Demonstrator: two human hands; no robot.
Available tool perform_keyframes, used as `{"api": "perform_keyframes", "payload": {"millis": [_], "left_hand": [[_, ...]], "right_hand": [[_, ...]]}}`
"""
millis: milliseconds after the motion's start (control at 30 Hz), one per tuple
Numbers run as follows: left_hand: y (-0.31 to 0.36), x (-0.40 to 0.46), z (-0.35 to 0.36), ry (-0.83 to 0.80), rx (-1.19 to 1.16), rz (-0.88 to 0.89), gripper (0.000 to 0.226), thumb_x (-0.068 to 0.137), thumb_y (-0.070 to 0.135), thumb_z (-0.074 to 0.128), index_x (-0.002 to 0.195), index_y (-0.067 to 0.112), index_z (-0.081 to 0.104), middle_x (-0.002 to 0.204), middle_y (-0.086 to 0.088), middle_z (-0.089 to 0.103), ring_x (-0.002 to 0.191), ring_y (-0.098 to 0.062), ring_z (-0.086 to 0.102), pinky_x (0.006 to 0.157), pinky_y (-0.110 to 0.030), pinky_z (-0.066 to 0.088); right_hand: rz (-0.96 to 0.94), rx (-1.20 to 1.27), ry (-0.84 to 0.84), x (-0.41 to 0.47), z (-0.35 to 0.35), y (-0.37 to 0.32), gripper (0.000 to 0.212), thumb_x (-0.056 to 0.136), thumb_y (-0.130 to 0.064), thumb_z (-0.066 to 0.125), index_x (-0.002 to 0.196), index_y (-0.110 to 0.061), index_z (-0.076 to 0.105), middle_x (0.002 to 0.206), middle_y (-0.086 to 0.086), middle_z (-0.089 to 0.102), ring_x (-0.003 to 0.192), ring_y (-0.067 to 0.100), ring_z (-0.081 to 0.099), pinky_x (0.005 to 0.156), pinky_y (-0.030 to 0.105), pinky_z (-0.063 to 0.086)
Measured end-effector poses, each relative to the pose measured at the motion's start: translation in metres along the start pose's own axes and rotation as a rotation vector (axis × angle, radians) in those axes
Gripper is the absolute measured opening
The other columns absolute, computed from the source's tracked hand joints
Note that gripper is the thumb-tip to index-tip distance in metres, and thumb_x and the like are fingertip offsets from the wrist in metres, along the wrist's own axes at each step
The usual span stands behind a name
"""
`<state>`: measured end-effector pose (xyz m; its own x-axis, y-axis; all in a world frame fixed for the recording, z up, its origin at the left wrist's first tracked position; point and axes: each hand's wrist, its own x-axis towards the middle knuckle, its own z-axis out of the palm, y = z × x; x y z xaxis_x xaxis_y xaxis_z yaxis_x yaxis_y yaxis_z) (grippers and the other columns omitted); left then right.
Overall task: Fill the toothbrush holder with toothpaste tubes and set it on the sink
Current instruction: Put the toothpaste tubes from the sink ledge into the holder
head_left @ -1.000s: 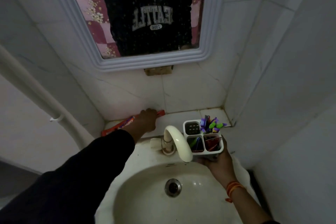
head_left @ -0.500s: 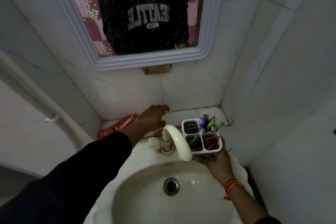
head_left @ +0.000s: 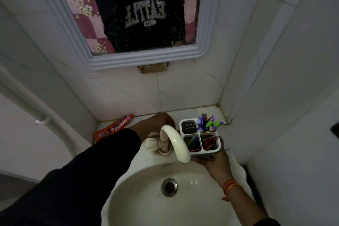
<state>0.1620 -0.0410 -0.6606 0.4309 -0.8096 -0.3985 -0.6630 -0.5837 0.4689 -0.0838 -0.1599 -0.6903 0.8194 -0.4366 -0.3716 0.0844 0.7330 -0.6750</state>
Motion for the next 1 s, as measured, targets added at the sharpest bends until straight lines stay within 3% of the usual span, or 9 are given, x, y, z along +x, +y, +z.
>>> {"api": "perform_keyframes", "payload": {"millis": [33, 133, 267, 367, 467, 667, 833, 933, 1000], "left_hand": [[0.004, 0.004, -0.002, -0.024, 0.015, 0.011, 0.021, 0.081, 0.025, 0.075, 0.096, 0.011, 0.079, 0.093, -0.006, 0.078, 0.075, -0.009, 0.065, 0.073, -0.025, 0.052], [0.015, 0.013, 0.002, -0.065, 0.120, 0.038, 0.034, 0.065, 0.048, 0.070, 0.078, 0.016, 0.075, 0.073, 0.001, 0.073, 0.065, -0.012, 0.067, 0.069, -0.032, 0.057], [0.021, 0.015, 0.001, -0.054, 0.137, 0.055, 0.032, 0.066, 0.045, 0.069, 0.078, 0.015, 0.070, 0.074, -0.003, 0.073, 0.067, -0.018, 0.070, 0.066, -0.039, 0.060], [0.026, 0.016, -0.006, 0.023, 0.014, 0.011, 0.028, 0.078, 0.028, 0.076, 0.096, 0.007, 0.066, 0.090, -0.004, 0.070, 0.080, -0.020, 0.065, 0.062, -0.025, 0.050], [0.025, 0.008, -0.018, 0.236, -0.181, -0.006, 0.033, 0.079, 0.020, 0.080, 0.107, 0.013, 0.062, 0.099, -0.008, 0.074, 0.089, -0.022, 0.071, 0.077, -0.036, 0.060], [0.071, -0.052, -0.057, 0.592, -0.449, 0.174, 0.029, 0.087, 0.022, 0.077, 0.114, 0.016, 0.073, 0.107, 0.005, 0.075, 0.090, 0.006, 0.070, 0.090, -0.017, 0.056], [0.109, -0.096, -0.058, 0.517, -0.284, 0.304, 0.028, 0.086, 0.029, 0.077, 0.112, 0.018, 0.075, 0.099, 0.002, 0.079, 0.090, -0.005, 0.075, 0.089, -0.027, 0.060], [0.119, -0.100, -0.044, 0.391, -0.175, 0.267, 0.031, 0.083, 0.032, 0.079, 0.113, 0.024, 0.076, 0.100, 0.004, 0.080, 0.089, -0.003, 0.074, 0.088, -0.033, 0.060], [0.124, -0.100, -0.039, 0.343, -0.139, 0.234, 0.034, 0.080, 0.039, 0.080, 0.112, 0.027, 0.078, 0.099, 0.004, 0.080, 0.087, -0.005, 0.074, 0.083, -0.035, 0.060]], "right_hand": [[0.000, -0.011, 0.012, -0.002, 0.003, -0.001, 0.023, 0.083, -0.026, 0.076, 0.105, -0.034, 0.075, 0.117, 0.011, 0.073, 0.098, 0.039, 0.072, 0.062, 0.054, 0.060], [-0.016, -0.123, 0.038, -0.002, 0.001, 0.000, 0.069, 0.053, -0.033, 0.096, 0.116, -0.032, 0.068, 0.129, 0.014, 0.064, 0.111, 0.042, 0.063, 0.065, 0.055, 0.060], [-0.041, -0.106, 0.067, 0.003, -0.004, 0.004, 0.038, 0.087, -0.010, 0.075, 0.114, -0.035, 0.070, 0.131, 0.014, 0.064, 0.111, 0.041, 0.064, 0.066, 0.054, 0.061], [-0.033, -0.114, 0.084, 0.002, -0.003, 0.003, 0.048, 0.073, -0.025, 0.086, 0.117, -0.031, 0.068, 0.129, 0.014, 0.065, 0.112, 0.042, 0.064, 0.069, 0.057, 0.060], [-0.030, -0.099, 0.072, 0.002, -0.005, 0.003, 0.041, 0.099, 0.005, 0.053, 0.113, -0.030, 0.070, 0.119, 0.010, 0.072, 0.098, 0.030, 0.075, 0.061, 0.048, 0.063], [0.011, -0.088, 0.043, -0.004, -0.003, -0.001, 0.038, 0.105, -0.004, 0.047, 0.105, -0.029, 0.075, 0.110, 0.011, 0.076, 0.090, 0.027, 0.077, 0.061, 0.048, 0.063], [-0.122, -0.529, 0.087, -0.001, -0.012, 0.001, 0.071, 0.078, 0.016, 0.078, 0.129, -0.026, 0.052, 0.118, 0.000, 0.065, 0.090, -0.005, 0.070, 0.066, 0.024, 0.063], [-0.187, -0.609, 0.087, -0.005, -0.008, 0.002, 0.086, 0.066, 0.014, 0.086, 0.125, -0.040, 0.054, 0.127, 0.000, 0.064, 0.112, 0.015, 0.065, 0.073, 0.035, 0.065], [-0.225, -0.617, 0.054, -0.006, -0.007, 0.001, 0.087, 0.063, 0.019, 0.085, 0.122, -0.037, 0.054, 0.123, -0.003, 0.064, 0.110, 0.015, 0.063, 0.069, 0.027, 0.064]]}}
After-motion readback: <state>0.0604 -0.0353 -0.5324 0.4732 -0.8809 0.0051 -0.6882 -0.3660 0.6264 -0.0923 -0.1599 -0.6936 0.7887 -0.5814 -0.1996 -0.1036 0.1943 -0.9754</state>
